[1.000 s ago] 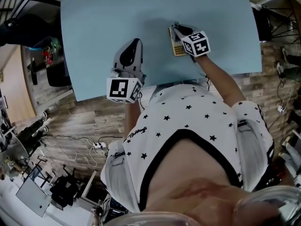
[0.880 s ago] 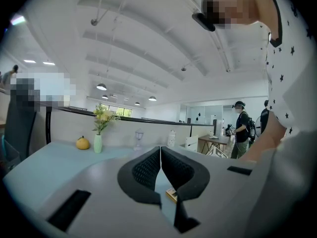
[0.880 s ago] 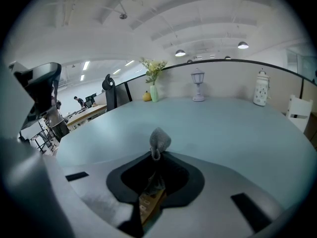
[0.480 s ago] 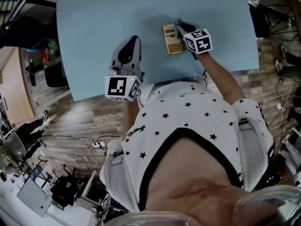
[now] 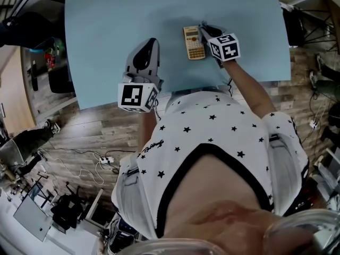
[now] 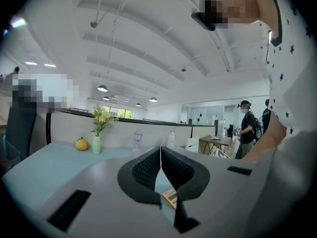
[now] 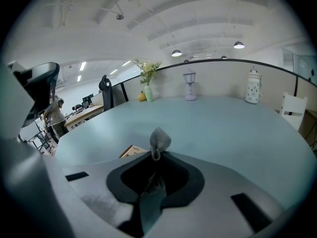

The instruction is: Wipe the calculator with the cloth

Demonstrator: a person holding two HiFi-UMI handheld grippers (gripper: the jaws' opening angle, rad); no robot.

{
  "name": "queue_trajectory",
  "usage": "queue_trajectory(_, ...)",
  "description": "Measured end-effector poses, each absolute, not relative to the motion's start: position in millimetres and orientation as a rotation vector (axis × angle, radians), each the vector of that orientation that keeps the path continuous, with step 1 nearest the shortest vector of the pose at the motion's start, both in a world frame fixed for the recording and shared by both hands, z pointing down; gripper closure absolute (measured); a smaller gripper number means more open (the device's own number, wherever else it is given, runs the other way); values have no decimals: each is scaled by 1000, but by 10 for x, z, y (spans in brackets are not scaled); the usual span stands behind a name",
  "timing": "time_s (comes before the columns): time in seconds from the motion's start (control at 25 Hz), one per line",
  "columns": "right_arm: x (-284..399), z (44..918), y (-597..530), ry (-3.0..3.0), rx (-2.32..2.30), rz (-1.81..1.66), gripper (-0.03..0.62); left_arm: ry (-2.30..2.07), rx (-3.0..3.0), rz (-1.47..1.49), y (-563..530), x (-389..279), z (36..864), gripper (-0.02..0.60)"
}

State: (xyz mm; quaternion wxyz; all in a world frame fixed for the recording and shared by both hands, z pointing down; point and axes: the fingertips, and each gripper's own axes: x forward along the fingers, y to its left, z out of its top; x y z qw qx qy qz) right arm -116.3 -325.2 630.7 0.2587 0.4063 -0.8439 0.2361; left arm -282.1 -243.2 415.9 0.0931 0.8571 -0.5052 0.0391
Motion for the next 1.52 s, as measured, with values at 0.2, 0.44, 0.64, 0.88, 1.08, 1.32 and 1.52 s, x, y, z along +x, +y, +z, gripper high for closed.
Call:
queue_trajectory(0.2,-1173,6251,-3285,-2301,1106,628,553,-1524,2523,114,-2406,-2854,4165,551)
queue_trajectory(0.44,-1502,6082,-3167,-2392,998,609,553,-1552,2513,107,-2386,-2874,4150,551)
queue_trajectory(0.64,-1810,6133,-2957,-2421,881,610,553,-1572,2504,105,-2365,-2896,4146,551)
queue_trajectory(0.88,-1949,6238,-2833,-2408,815,576,553,-1597,2482,113,-2332,-2984,4158,551)
queue_trajectory(1.08,-1861,6249,-2893,-2390,844,564,553,-1580,2492,117,-2343,-2928,4148,551)
queue_trajectory(1.32,-1636,6248,-2965,-2368,905,572,553,-1546,2513,123,-2380,-2818,4148,551)
queue_trajectory(1.52,-1442,6252,-3002,-2348,963,587,553,-1512,2537,127,-2415,-2717,4142,551)
